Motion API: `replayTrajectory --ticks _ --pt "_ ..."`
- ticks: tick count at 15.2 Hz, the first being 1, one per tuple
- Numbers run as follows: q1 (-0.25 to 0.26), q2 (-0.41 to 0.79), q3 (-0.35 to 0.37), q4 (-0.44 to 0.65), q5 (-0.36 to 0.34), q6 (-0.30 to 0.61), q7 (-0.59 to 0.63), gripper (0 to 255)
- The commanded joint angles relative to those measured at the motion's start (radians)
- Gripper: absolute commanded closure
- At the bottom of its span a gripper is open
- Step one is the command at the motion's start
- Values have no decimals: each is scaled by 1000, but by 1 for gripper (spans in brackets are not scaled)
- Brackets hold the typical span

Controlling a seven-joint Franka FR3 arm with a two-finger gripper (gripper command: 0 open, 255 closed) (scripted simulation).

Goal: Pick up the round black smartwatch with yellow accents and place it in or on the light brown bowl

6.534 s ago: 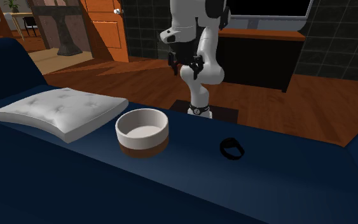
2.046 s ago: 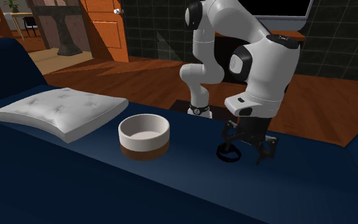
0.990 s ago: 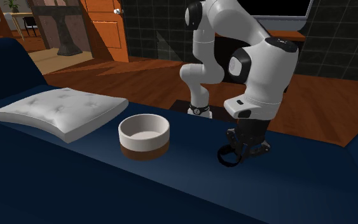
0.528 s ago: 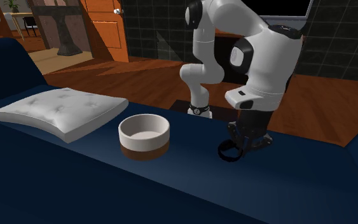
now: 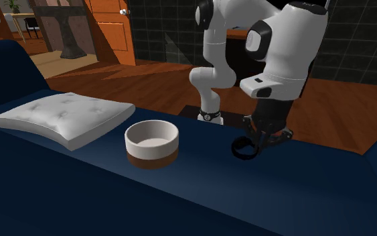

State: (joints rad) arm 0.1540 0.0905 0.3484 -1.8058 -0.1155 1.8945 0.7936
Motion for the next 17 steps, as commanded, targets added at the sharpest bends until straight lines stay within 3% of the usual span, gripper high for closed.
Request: replayTrajectory --ticks 1,17 --pt "0 -1 0 26 2 -28 -4 255" --pt "6 7 4 251 3 -245 -19 255"
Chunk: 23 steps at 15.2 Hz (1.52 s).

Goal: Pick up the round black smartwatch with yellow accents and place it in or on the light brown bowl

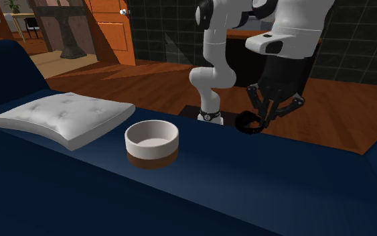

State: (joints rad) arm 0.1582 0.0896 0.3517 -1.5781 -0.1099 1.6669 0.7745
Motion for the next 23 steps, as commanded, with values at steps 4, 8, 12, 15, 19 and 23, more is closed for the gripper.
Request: replayTrajectory --ticks 4,8,12,15,19,23 --pt "-27 -25 -21 0 11 -20 -50 255" --pt "-81 -83 -68 -65 31 -2 -150 255" --pt "-130 -122 -117 -107 42 10 -250 255" --pt "-165 -140 -156 -126 46 16 -323 255" --pt "-210 -150 -207 -134 48 21 -419 255" --pt "-263 -139 -267 -118 48 23 -533 255"
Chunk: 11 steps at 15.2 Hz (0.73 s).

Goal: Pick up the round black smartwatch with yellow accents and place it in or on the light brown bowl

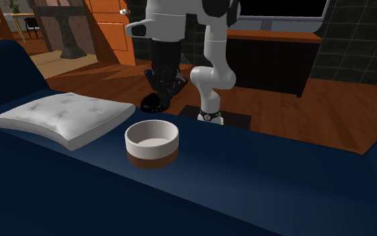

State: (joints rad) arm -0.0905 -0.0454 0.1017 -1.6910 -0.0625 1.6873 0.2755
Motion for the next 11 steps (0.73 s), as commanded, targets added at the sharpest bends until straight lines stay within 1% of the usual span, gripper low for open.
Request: replayTrajectory --ticks 1,11 --pt "-15 -6 -17 -21 1 17 -33 255" --pt "-15 -15 -18 -166 0 153 -26 255"
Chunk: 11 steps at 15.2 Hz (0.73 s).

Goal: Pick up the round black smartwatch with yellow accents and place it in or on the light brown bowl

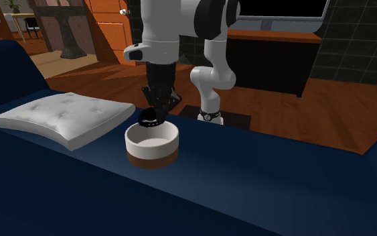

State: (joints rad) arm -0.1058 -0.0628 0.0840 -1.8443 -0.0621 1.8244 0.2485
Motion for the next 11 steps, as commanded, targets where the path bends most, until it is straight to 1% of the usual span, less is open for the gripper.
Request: replayTrajectory --ticks 1,4,11 --pt "0 3 0 -26 -1 29 1 255" --pt "0 5 0 -63 -2 69 4 255" --pt "0 5 0 -66 -2 72 4 255"
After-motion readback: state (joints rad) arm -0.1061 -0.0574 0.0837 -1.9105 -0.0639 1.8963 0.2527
